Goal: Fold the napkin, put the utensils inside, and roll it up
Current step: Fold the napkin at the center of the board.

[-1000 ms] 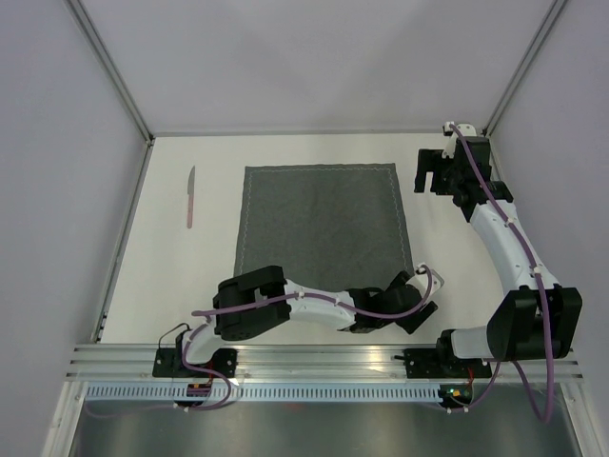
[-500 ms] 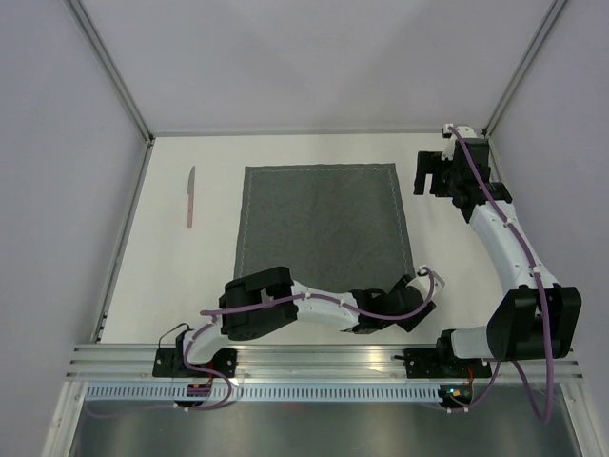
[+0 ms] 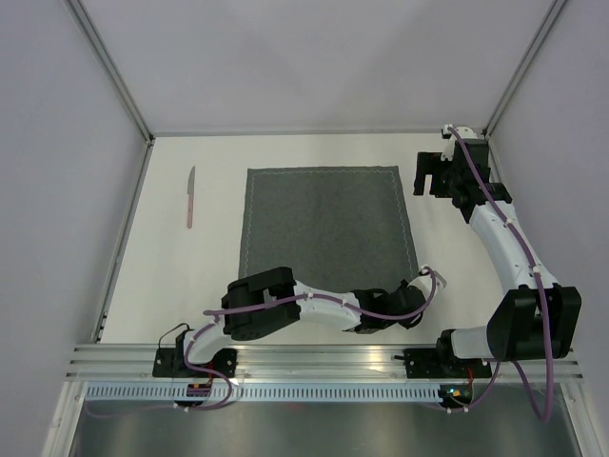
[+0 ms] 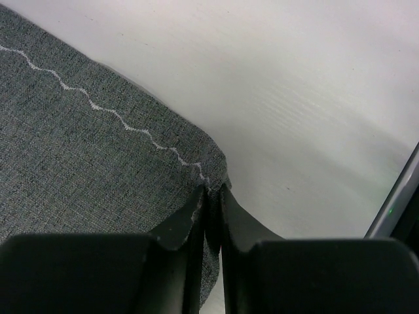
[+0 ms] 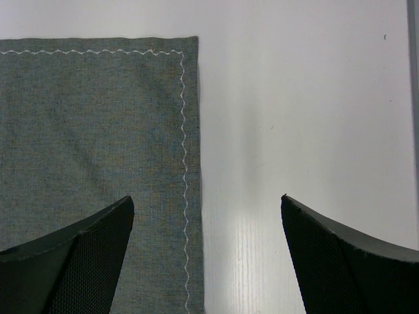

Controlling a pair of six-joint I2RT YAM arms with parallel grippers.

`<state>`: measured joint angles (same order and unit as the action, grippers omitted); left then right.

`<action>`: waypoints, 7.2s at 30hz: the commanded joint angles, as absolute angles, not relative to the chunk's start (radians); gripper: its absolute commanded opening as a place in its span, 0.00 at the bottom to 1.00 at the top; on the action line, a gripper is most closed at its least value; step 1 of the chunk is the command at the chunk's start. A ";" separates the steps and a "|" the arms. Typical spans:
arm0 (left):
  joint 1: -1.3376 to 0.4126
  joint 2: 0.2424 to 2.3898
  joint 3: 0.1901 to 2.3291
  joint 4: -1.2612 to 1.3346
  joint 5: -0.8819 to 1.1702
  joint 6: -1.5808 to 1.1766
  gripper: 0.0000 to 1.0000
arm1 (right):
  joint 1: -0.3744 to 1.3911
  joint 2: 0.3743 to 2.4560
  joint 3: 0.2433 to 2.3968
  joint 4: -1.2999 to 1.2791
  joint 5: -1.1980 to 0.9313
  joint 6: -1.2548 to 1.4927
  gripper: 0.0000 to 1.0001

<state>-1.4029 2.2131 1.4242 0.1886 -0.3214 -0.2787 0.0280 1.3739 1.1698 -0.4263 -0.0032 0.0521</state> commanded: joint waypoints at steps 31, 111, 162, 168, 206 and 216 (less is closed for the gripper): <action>-1.048 1.890 1.091 0.482 -0.009 -0.716 0.02 | 0.025 1.365 1.161 -0.442 0.005 0.038 0.98; -0.187 1.931 1.319 0.163 0.241 -0.678 0.02 | 0.049 1.387 1.158 -0.439 -0.025 0.018 0.98; -0.101 2.042 1.433 0.109 0.299 -0.664 0.02 | 0.060 1.405 1.158 -0.439 -0.014 0.011 0.98; -0.097 2.049 1.440 0.106 0.299 -0.663 0.02 | 0.060 1.407 1.158 -0.439 -0.014 0.011 0.98; -0.061 2.106 1.465 0.095 0.308 -0.672 0.02 | 0.066 1.416 1.158 -0.440 -0.014 0.009 0.98; -0.048 2.134 1.488 0.089 0.284 -0.650 0.49 | 0.066 1.417 1.157 -0.443 -0.025 0.009 0.98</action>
<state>-0.0601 2.1273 1.4384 0.0967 0.2893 -0.6785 0.0620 1.4090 1.1564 -0.4267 -0.0303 0.0109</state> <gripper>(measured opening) 0.385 0.979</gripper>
